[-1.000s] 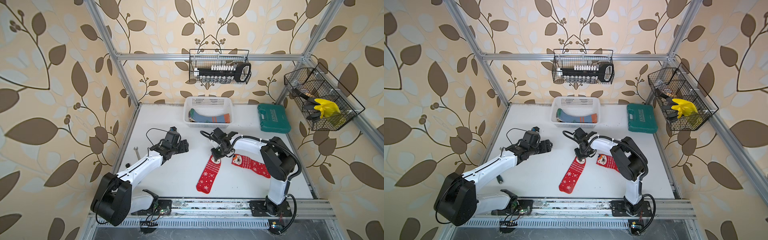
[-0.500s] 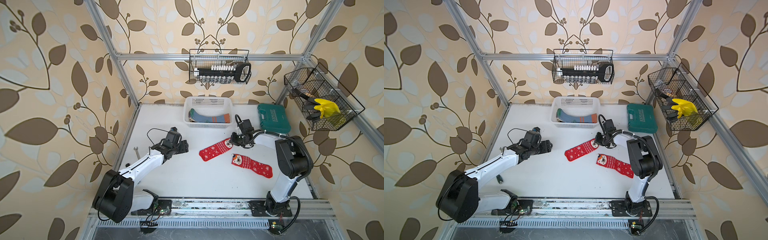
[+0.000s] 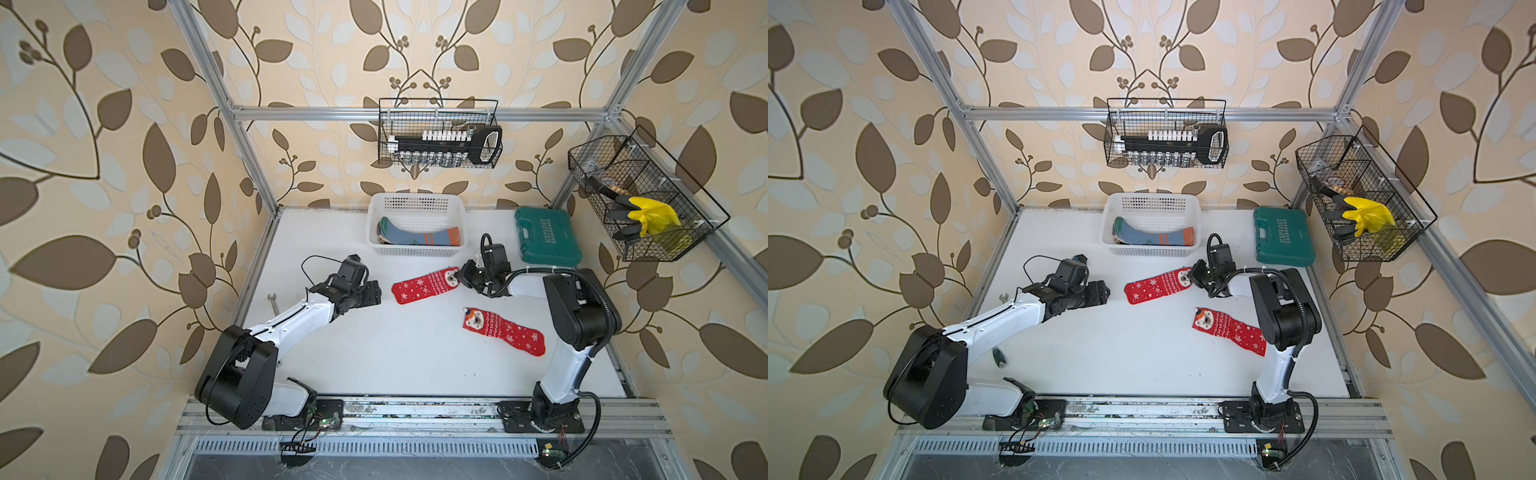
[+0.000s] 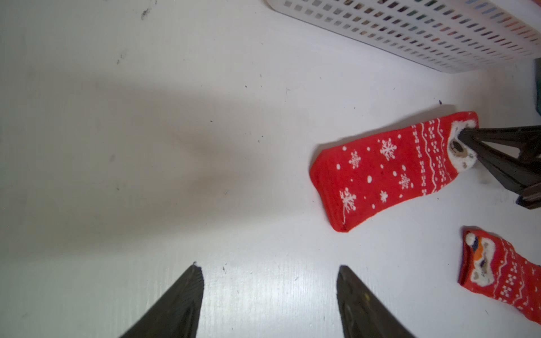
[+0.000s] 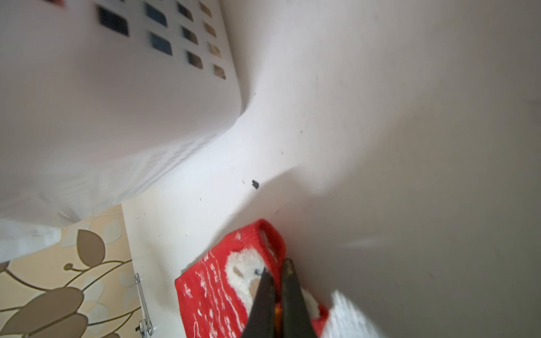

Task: Place the socks together as a pair
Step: Move the sock to the center of the board.

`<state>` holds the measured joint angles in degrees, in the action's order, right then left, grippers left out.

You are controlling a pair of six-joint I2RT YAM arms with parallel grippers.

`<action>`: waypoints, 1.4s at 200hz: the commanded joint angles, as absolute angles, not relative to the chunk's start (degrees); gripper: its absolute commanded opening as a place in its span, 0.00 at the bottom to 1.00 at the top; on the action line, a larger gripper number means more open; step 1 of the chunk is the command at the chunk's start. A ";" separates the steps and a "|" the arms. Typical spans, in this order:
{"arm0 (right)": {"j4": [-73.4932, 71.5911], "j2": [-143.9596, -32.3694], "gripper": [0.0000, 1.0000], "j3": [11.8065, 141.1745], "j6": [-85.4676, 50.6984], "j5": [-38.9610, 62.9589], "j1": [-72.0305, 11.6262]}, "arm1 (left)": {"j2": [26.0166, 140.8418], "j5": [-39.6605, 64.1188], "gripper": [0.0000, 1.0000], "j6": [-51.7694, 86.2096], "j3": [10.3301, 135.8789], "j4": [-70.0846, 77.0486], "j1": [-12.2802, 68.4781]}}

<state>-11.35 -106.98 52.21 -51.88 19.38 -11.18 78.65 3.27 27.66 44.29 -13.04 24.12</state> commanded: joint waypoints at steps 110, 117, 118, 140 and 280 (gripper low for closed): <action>27.83 -81.30 0.35 54.35 -24.13 6.69 -11.30 | 93.40 -1.06 0.72 29.61 62.39 -14.95 45.06; 30.97 -81.96 0.34 55.49 -22.43 7.05 -12.04 | 93.99 -1.94 0.72 29.61 62.79 -14.71 45.66; 31.39 -82.11 0.34 55.61 -22.16 7.04 -12.26 | 94.02 -2.07 0.72 29.61 62.77 -14.65 45.73; 38.79 -82.23 0.34 57.03 -18.81 1.23 -19.68 | 91.77 -7.13 0.72 29.92 59.87 -12.98 46.15; 45.19 -97.91 0.25 59.03 -19.93 -13.39 -36.82 | 68.30 -13.62 0.74 29.91 38.83 -4.47 37.78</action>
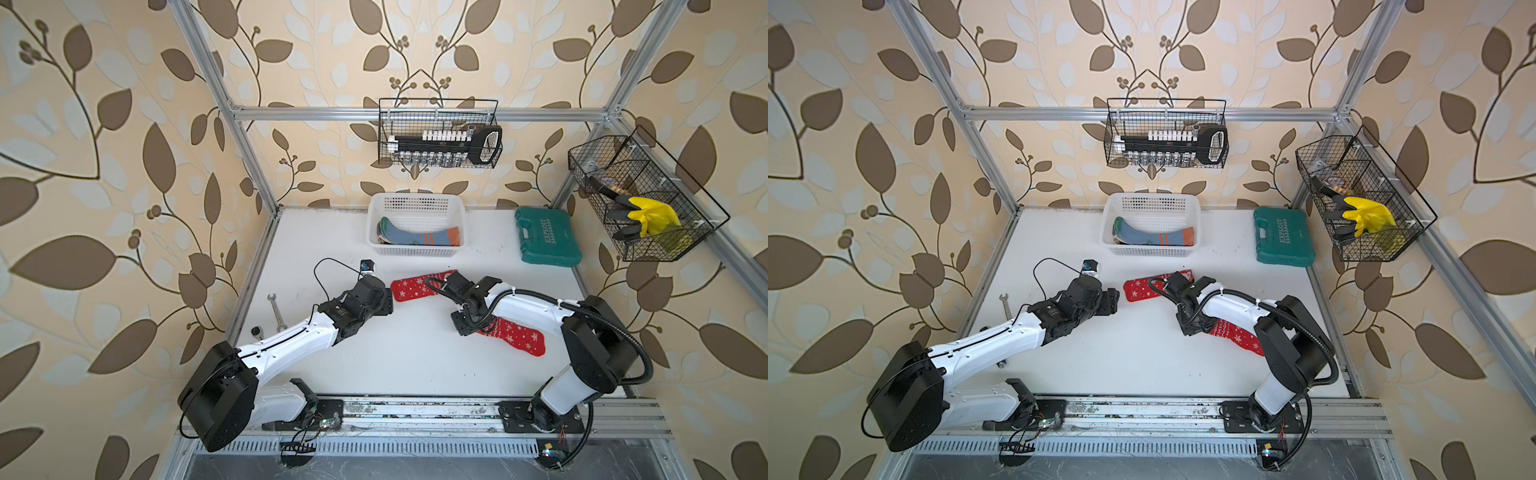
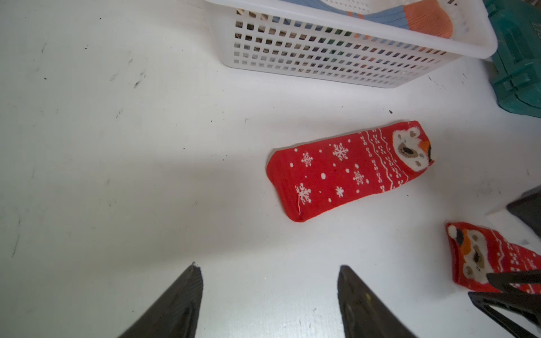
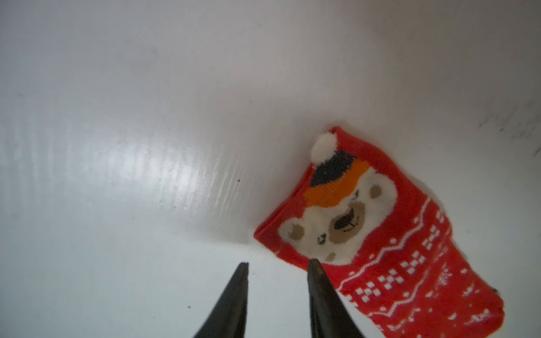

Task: Place the socks together as a pair
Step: Move the sock to the center of the board.

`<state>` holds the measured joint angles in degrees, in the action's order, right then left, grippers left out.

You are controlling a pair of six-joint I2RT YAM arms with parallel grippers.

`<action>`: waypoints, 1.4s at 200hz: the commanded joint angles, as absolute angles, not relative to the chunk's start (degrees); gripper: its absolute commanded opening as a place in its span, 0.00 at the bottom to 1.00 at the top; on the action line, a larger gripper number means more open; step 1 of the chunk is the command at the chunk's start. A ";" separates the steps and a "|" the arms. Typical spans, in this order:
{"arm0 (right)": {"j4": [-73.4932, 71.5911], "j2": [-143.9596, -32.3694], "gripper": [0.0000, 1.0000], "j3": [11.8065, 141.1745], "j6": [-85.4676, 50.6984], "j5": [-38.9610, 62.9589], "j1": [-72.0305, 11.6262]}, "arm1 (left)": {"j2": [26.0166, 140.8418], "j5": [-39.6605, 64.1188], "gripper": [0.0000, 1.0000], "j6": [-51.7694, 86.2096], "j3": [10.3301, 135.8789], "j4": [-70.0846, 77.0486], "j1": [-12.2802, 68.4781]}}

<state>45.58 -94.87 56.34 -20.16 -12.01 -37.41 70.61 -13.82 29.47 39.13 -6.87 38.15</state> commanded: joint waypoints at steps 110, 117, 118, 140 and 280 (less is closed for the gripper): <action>28.16 -95.24 0.00 60.44 -24.69 9.65 -9.93 | 68.11 -11.60 0.73 29.97 38.15 -3.93 36.53; 27.77 -95.87 0.00 61.58 -24.76 9.15 -8.75 | 68.12 -11.60 0.73 29.95 38.30 -4.11 36.55; 27.68 -96.01 0.00 61.77 -24.77 9.06 -8.60 | 68.12 -11.60 0.73 29.91 38.31 -4.16 36.55; 27.03 -99.79 0.07 65.83 -24.09 9.72 -4.61 | 68.27 -11.62 0.73 29.77 38.58 -4.48 36.53; 51.35 -92.79 0.34 60.41 -25.34 -18.10 -17.57 | 68.06 -8.84 0.74 29.78 39.58 -5.51 36.41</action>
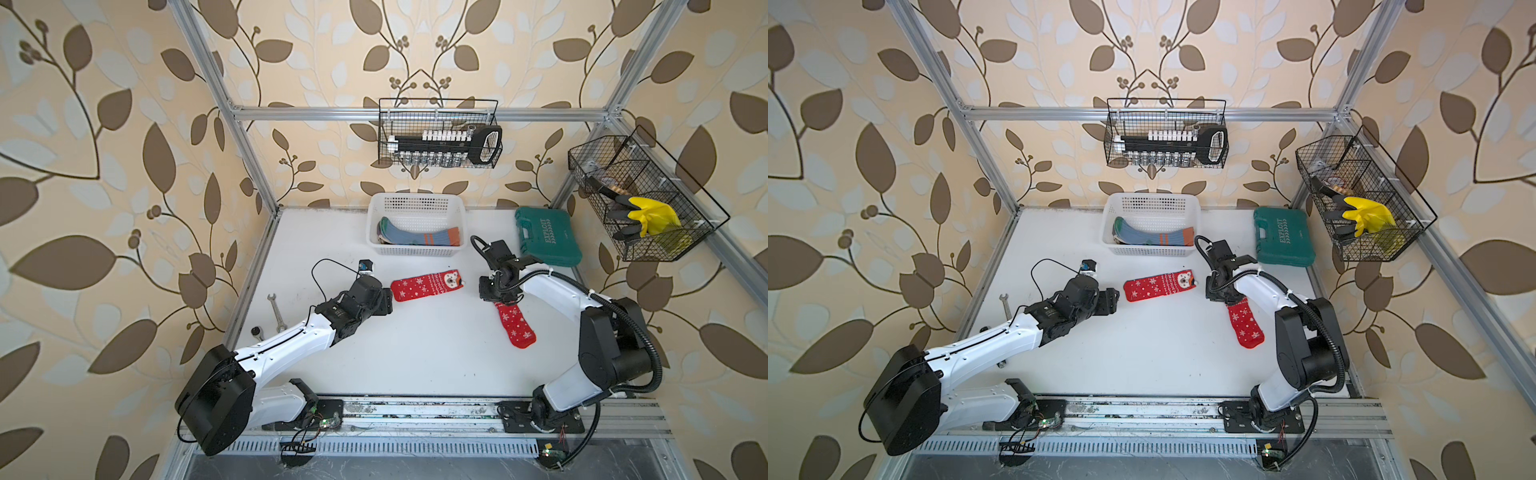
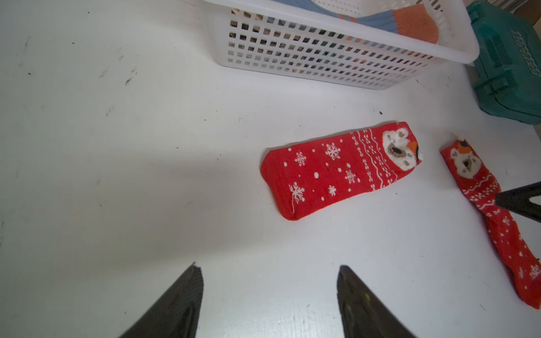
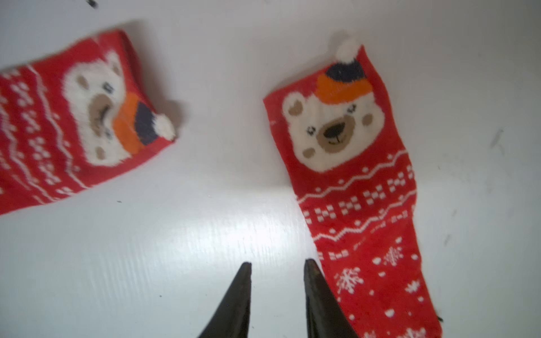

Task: Place the socks together as a pair
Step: Move the sock to the center of the board.

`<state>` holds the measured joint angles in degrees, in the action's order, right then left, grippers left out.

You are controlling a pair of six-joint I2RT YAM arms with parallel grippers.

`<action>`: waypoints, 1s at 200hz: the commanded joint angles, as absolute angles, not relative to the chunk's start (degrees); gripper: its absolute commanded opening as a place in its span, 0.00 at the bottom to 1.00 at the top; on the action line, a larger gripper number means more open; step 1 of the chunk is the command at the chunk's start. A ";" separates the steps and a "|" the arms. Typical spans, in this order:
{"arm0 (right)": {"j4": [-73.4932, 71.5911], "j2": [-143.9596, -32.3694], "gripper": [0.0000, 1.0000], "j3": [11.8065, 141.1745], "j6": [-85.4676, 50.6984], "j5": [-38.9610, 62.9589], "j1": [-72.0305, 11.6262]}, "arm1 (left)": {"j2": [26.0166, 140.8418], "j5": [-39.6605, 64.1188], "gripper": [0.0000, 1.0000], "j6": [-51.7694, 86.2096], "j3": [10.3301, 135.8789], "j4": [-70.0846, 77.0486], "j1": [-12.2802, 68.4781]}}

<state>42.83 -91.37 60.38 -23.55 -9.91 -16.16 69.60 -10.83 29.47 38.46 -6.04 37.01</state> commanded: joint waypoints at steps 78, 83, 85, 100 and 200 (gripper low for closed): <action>48.28 -101.19 0.27 59.53 -24.23 -12.05 -15.44 | 65.22 -7.16 0.73 30.03 38.98 -5.89 36.42; 47.83 -101.42 0.23 59.35 -24.04 -11.44 -15.39 | 65.14 -7.04 0.74 29.97 38.94 -5.89 36.44; 47.75 -101.51 0.22 59.29 -24.00 -11.14 -15.38 | 65.13 -7.03 0.74 29.97 38.94 -5.91 36.42; 45.64 -100.90 0.08 58.51 -23.41 -5.46 -15.48 | 65.53 -6.80 0.74 29.84 39.15 -5.93 36.40; 36.61 -90.39 0.29 57.14 -24.83 16.42 -17.25 | 69.35 -6.59 0.75 29.22 41.66 -7.99 36.39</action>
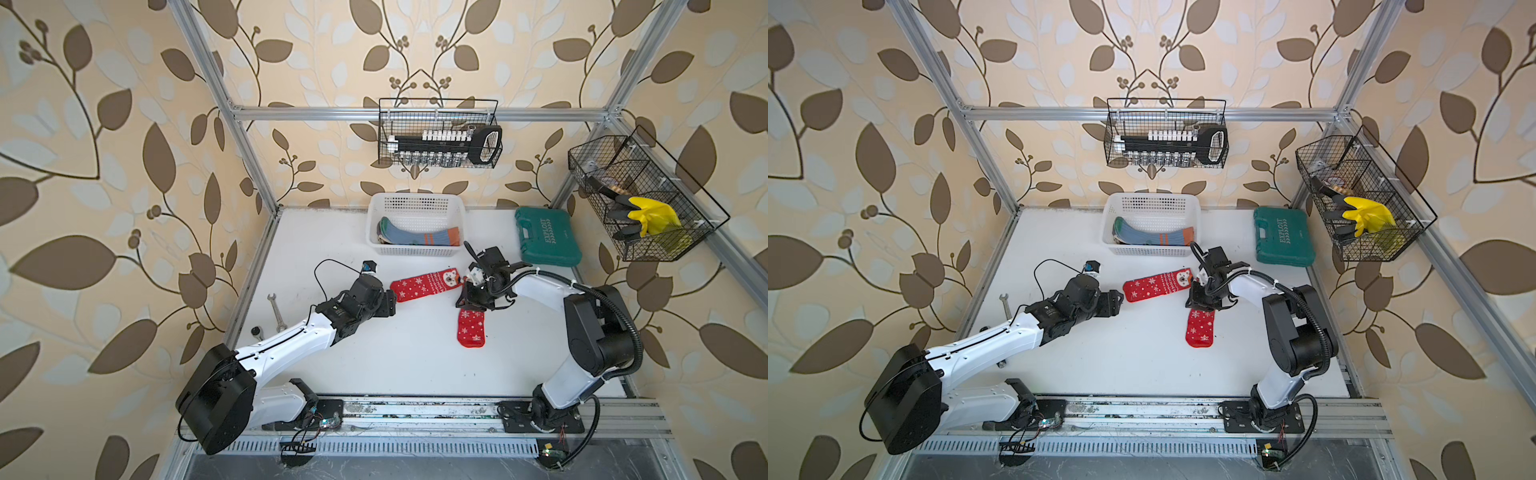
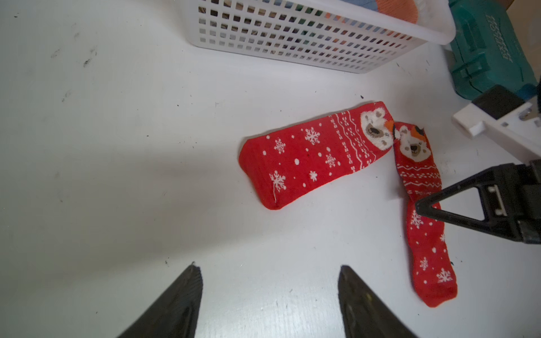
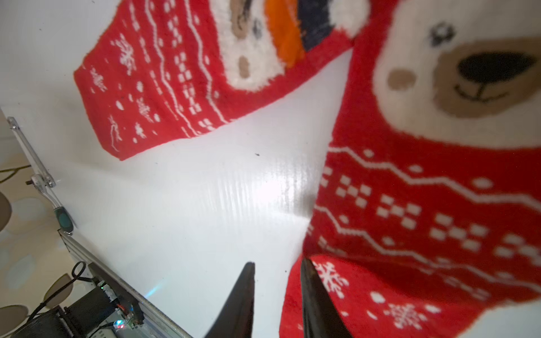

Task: Place the socks together as a pair
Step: Move the sock to the center of the board.

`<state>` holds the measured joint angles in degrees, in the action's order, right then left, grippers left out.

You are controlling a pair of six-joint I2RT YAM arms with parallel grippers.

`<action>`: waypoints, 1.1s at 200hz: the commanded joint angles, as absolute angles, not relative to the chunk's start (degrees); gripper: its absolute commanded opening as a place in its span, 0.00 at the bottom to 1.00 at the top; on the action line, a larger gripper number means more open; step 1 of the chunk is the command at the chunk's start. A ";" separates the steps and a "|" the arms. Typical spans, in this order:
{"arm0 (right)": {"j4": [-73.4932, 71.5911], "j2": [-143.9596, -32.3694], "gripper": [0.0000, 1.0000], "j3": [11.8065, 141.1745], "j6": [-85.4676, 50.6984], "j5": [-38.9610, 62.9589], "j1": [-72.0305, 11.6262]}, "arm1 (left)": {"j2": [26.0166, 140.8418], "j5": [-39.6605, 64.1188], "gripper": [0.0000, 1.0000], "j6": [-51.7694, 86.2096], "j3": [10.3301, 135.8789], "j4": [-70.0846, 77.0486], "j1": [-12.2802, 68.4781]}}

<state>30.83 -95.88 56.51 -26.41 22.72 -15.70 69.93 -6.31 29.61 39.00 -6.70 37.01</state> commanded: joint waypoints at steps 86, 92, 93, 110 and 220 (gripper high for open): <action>47.97 -89.38 0.36 51.34 -29.24 -5.03 -40.34 | 68.62 -5.99 0.76 29.42 41.31 -7.89 36.43; 47.74 -89.89 0.36 51.16 -29.57 -5.67 -41.71 | 68.35 -6.27 0.76 29.39 41.32 -8.15 36.45; 47.73 -90.03 0.36 51.16 -29.64 -5.78 -41.82 | 68.28 -6.30 0.76 29.37 41.32 -8.20 36.46; 47.73 -91.63 0.36 51.49 -30.30 -7.91 -43.17 | 67.27 -6.76 0.76 29.32 41.14 -8.70 36.45; 28.13 -93.58 0.00 55.06 -33.66 16.76 -46.11 | 65.16 -9.84 0.76 29.09 40.78 -10.62 36.27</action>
<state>35.79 -92.51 51.33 -31.81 7.70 -45.58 66.67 -7.99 29.58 39.55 -9.58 37.01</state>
